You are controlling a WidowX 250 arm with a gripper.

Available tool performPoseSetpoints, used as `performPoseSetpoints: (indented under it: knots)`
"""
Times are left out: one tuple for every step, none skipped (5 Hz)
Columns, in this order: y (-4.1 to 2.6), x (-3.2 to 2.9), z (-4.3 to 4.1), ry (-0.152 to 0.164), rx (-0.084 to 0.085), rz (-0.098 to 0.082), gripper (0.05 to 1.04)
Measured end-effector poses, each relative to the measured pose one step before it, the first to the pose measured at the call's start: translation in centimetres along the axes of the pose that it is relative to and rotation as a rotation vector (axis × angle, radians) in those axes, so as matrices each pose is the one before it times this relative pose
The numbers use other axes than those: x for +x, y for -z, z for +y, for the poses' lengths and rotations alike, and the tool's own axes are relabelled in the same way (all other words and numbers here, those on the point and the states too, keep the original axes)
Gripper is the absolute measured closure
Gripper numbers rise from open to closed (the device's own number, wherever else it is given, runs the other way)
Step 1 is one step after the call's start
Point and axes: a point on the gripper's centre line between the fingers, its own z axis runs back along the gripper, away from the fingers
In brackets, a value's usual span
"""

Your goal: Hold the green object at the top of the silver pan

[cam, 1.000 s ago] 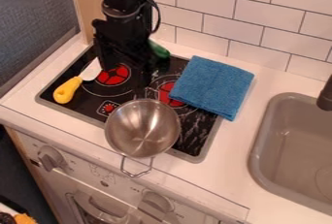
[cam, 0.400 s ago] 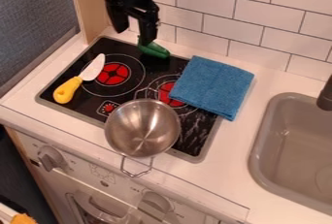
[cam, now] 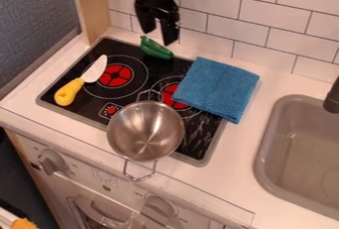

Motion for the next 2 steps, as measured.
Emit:
performPoseSetpoints:
  knots:
    - [0.585, 0.924, -0.438, 0.0575, -0.0022, 0.0095, 0.083]
    - [0.344, -0.078, 0.192, 0.0363, 0.0121, 0.0339, 0.083]
